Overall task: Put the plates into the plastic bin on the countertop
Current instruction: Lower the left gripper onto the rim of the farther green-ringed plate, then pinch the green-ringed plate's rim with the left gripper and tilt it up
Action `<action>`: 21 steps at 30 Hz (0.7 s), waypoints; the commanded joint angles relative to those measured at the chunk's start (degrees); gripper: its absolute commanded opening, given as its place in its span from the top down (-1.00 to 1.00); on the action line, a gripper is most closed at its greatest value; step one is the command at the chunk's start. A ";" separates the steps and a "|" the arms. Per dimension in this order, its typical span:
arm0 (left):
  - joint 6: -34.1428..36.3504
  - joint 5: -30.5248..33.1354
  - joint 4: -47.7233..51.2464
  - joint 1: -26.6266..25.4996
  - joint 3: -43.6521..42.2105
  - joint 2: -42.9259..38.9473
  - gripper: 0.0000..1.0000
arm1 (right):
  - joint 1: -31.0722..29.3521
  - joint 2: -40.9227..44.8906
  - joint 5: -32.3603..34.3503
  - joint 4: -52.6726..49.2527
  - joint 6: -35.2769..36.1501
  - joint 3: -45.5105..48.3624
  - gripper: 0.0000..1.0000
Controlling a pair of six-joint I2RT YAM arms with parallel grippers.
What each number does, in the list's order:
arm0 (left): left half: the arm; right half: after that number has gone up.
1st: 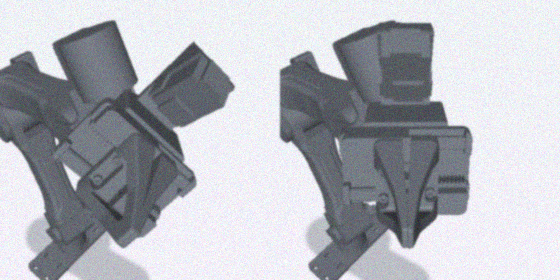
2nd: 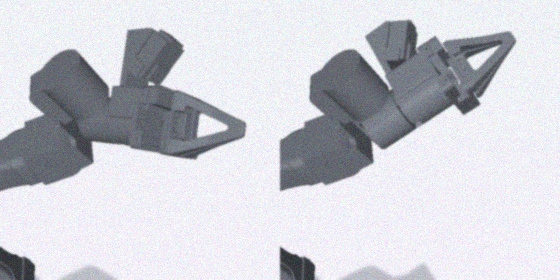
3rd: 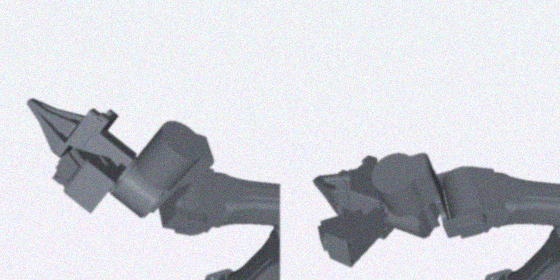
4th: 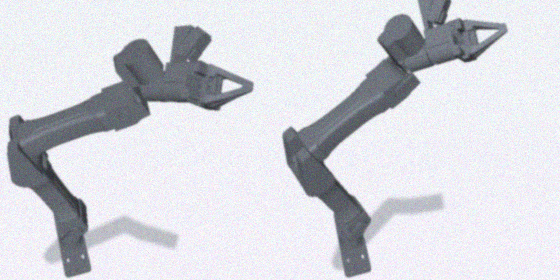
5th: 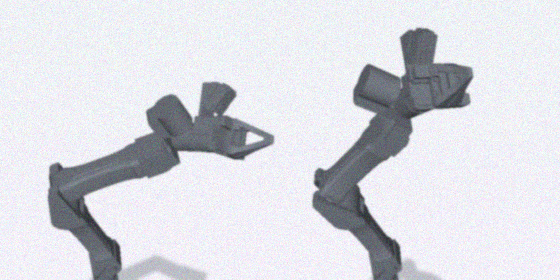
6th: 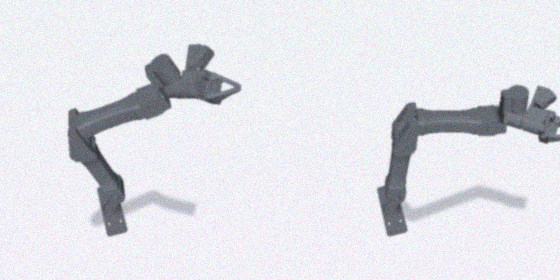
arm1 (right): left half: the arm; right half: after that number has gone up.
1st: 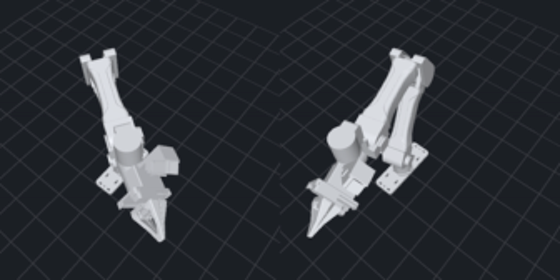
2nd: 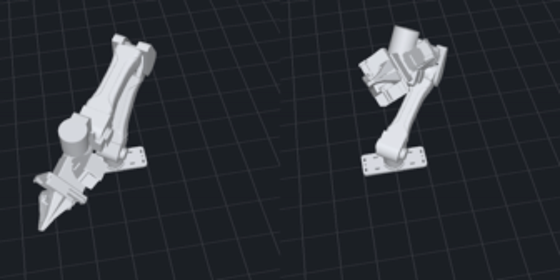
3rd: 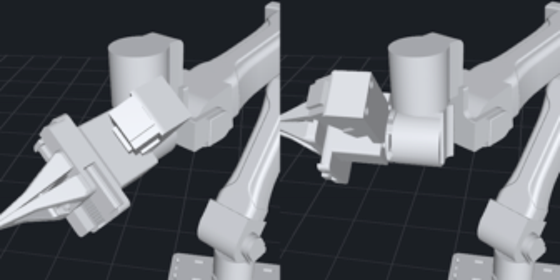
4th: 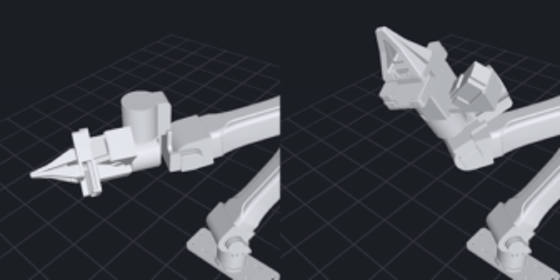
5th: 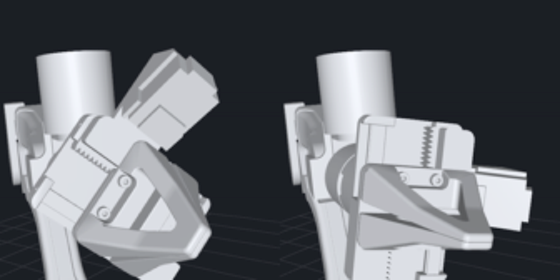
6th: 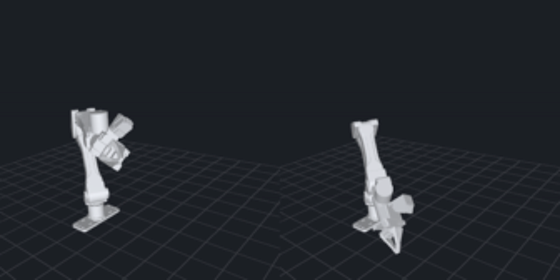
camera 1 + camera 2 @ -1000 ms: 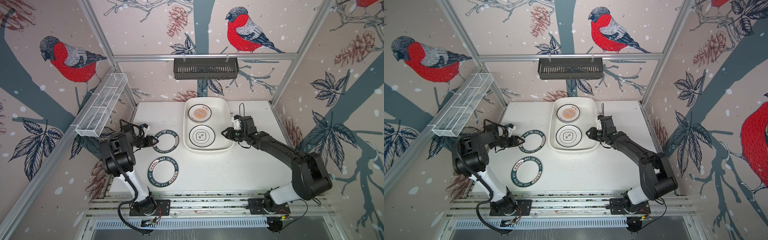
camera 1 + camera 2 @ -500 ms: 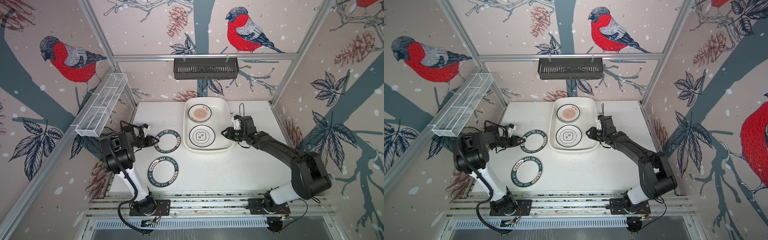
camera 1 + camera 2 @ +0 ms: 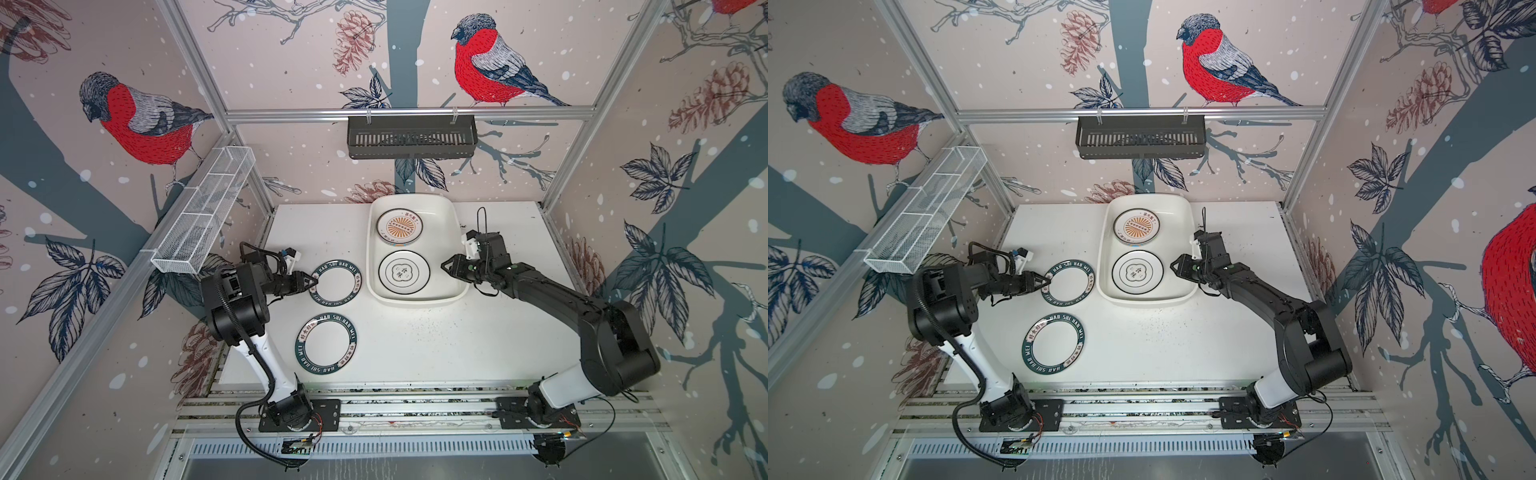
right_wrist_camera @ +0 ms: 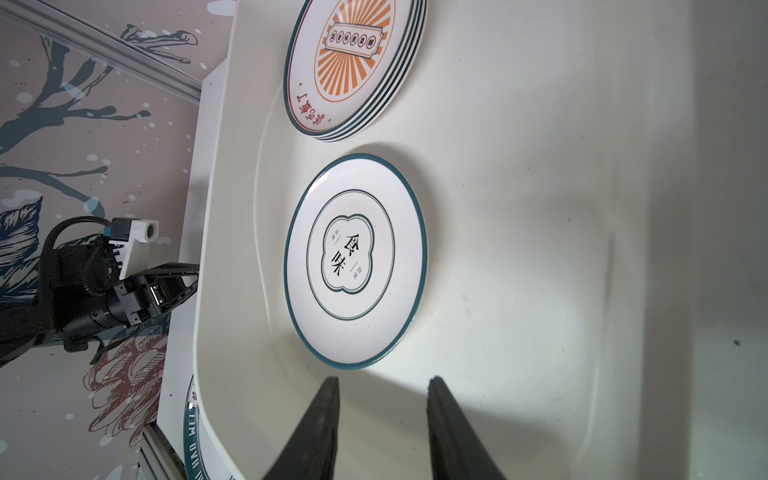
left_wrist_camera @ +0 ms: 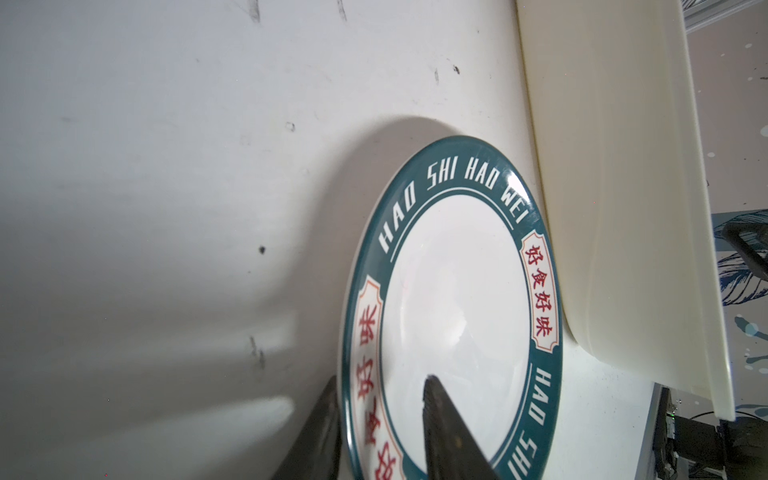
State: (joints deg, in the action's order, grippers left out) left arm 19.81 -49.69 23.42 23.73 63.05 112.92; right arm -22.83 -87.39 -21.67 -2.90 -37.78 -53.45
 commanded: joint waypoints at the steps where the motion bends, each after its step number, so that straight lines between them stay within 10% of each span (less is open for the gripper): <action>1: 0.58 5.18 4.01 0.00 0.02 0.98 0.36 | -0.10 -0.22 0.03 1.53 -0.65 0.10 0.25; 21: -1.15 2.59 4.96 0.09 1.54 -0.15 0.85 | -0.16 -0.67 -0.13 2.24 -0.80 0.27 0.25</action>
State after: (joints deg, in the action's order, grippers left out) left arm 17.12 -50.92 27.29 23.73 64.29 113.21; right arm -22.90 -87.83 -21.67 -2.50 -38.76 -53.19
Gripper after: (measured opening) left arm 0.079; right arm 0.375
